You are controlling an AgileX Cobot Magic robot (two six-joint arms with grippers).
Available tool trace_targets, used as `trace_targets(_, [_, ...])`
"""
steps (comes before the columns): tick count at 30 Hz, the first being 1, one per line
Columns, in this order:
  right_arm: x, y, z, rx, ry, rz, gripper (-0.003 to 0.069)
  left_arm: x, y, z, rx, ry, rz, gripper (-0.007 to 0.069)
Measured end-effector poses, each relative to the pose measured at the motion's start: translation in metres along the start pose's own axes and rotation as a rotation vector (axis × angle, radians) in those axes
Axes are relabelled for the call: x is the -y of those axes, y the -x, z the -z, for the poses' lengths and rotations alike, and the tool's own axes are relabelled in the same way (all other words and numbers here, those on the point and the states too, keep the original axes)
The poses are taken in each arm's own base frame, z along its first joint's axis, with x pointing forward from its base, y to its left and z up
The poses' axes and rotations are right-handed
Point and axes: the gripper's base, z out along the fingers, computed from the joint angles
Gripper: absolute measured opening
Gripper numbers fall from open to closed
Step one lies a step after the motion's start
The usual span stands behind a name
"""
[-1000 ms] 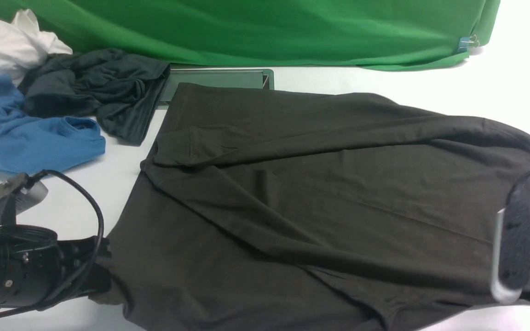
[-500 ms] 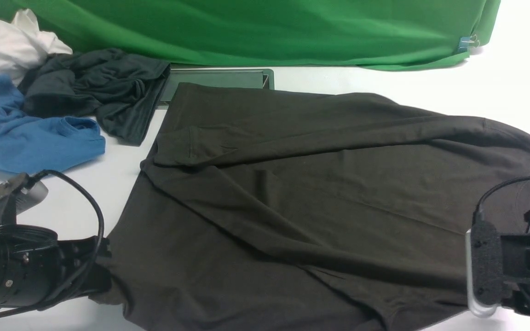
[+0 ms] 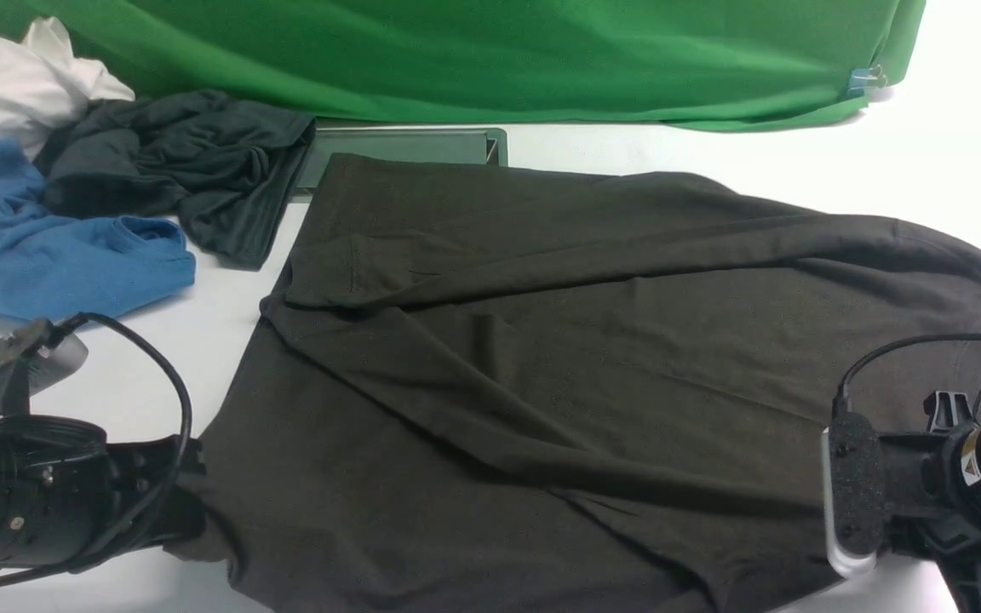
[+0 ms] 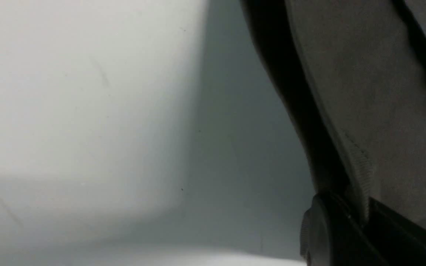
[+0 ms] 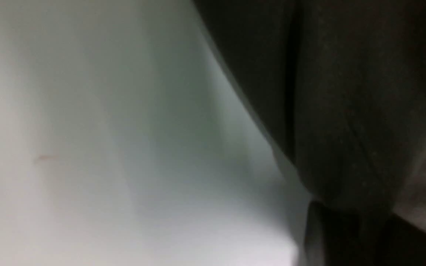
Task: Fold a long-sleeved shirt on a white desktop.
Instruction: 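Grasp the near edge of the shirt at its hem and shoulder corners, then fold the black garment in half by bringing its near edge over to the far edge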
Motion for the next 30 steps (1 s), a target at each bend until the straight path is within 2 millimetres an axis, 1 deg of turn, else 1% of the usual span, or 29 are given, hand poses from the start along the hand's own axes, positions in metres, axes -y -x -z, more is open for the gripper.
trace_targets(2, [-0.003,-0.003,0.007,-0.003,-0.002,-0.005,0.0071,0.001,-0.001,0.0,-0.012,-0.009,-0.002,0.0027])
trace_targets(5, [-0.009,-0.01,0.027,-0.006,-0.02,-0.017,0.0071,0.004,-0.001,0.005,-0.015,-0.024,-0.02,0.0027])
trace_targets(9, [-0.019,-0.02,0.064,0.03,-0.098,-0.044,0.0071,0.015,0.003,0.025,0.053,-0.06,-0.053,0.0027])
trace_targets(12, [-0.026,-0.027,0.084,0.062,-0.158,-0.059,0.0071,0.023,0.006,0.044,0.136,-0.081,-0.068,0.0027])
trace_targets(15, [-0.033,-0.031,0.096,0.093,-0.186,-0.08,0.0071,0.029,0.011,0.055,0.178,-0.088,-0.084,0.0027])
trace_targets(17, [-0.037,-0.032,0.098,0.1,-0.162,-0.097,0.0071,0.032,0.018,0.059,0.199,-0.092,-0.085,0.0027])
trace_targets(19, [-0.039,-0.03,0.096,0.109,-0.131,-0.11,0.0071,0.033,0.024,0.059,0.203,-0.089,-0.084,0.0027])
trace_targets(21, [-0.039,-0.028,0.093,0.117,-0.107,-0.118,0.0071,0.035,0.036,0.058,0.211,-0.084,-0.083,0.0027])
trace_targets(24, [-0.035,-0.023,0.082,0.109,-0.066,-0.123,0.0071,0.038,0.056,0.054,0.215,-0.08,-0.081,0.0027])
trace_targets(25, [-0.035,-0.022,0.08,0.106,-0.057,-0.124,0.0071,0.038,0.057,0.054,0.214,-0.082,-0.081,0.0027])
trace_targets(26, [-0.032,-0.019,0.073,0.103,-0.033,-0.127,0.0071,0.04,0.066,0.052,0.215,-0.087,-0.088,0.0027])
trace_targets(28, [-0.029,-0.014,0.061,0.089,0.015,-0.131,0.0071,0.043,0.076,0.051,0.221,-0.097,-0.089,0.0027])
trace_targets(30, [-0.025,-0.011,0.052,0.072,0.051,-0.13,0.0071,0.046,0.087,0.05,0.228,-0.11,-0.086,0.0027])
